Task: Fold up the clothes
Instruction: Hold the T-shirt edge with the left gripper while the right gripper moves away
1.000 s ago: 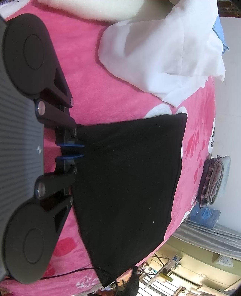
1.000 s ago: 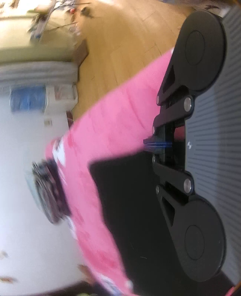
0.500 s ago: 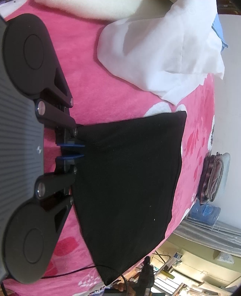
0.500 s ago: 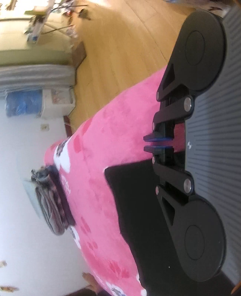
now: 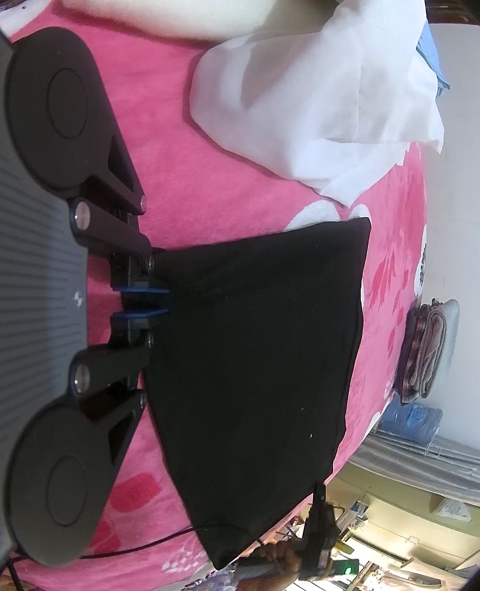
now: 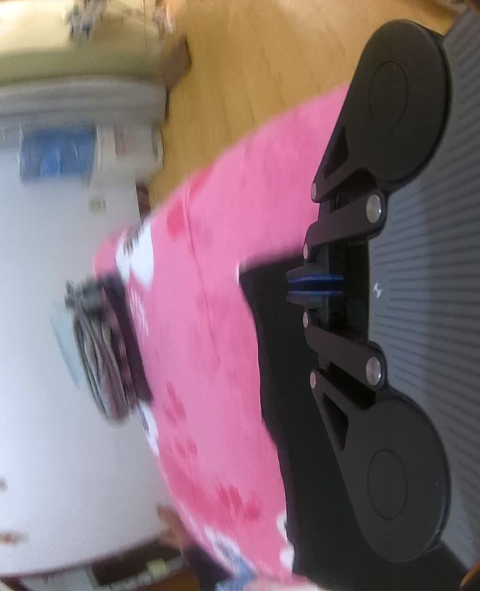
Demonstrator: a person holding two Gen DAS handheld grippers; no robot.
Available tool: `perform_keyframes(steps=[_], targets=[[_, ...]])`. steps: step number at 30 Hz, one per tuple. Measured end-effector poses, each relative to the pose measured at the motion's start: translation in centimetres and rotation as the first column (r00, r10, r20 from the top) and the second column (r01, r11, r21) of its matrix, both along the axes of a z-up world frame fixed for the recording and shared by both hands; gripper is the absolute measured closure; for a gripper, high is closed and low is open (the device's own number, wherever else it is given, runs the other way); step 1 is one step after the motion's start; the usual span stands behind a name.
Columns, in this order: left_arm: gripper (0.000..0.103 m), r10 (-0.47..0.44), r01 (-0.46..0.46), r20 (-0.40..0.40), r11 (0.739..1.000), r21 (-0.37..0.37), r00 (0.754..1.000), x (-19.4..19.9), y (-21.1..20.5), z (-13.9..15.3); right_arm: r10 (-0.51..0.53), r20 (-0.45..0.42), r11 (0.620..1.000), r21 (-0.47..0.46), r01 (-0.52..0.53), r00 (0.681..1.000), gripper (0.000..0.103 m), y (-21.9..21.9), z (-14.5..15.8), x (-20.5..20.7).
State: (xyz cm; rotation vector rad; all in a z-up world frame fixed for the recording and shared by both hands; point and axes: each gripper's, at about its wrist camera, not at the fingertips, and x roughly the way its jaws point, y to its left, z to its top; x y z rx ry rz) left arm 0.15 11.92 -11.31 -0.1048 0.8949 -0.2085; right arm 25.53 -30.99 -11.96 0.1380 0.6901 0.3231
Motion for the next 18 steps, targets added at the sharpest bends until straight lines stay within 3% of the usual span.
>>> perform_keyframes(steps=[5, 7, 10, 12, 14, 17, 18], targets=[[0.091, -0.013, 0.013, -0.004, 1.0, 0.007, 1.0, 0.1, -0.1, 0.1, -0.14, -0.069, 0.986, 0.083, 0.145, 0.988, 0.103, -1.6, -1.9, 4.6], [0.091, -0.012, 0.012, -0.008, 1.0, 0.002, 1.0, 0.2, 0.0, 0.1, -0.204, -0.051, 0.971, 0.113, 0.209, 0.978, 0.097, -2.3, -1.0, 4.8], [0.091, -0.011, 0.011, -0.01, 1.0, 0.0, 1.0, 0.1, 0.0, 0.1, -0.09, -0.013, 0.986, 0.14, 0.091, 0.996, 0.097, -1.0, 0.3, 3.5], [0.091, -0.011, 0.011, -0.012, 1.0, -0.002, 1.0, 0.1, 0.1, 0.1, 0.011, -0.041, 0.987, 0.162, -0.005, 0.999, 0.097, 0.6, 0.0, 3.1], [0.091, -0.01, 0.01, -0.013, 1.0, -0.004, 1.0, 0.1, 0.1, 0.1, 0.039, -0.069, 0.991, 0.127, -0.03, 0.997, 0.099, 2.1, -1.0, 3.6], [0.091, -0.013, 0.013, -0.014, 1.0, -0.006, 1.0, 0.1, 0.1, 0.1, -0.094, -0.06, 0.989, 0.105, 0.1, 0.994, 0.102, 1.9, -1.3, 5.0], [0.091, -0.014, 0.014, -0.016, 1.0, -0.008, 1.0, 0.1, 0.2, 0.1, -0.146, -0.048, 0.983, 0.109, 0.15, 0.988, 0.096, 1.7, -0.9, 5.2]])
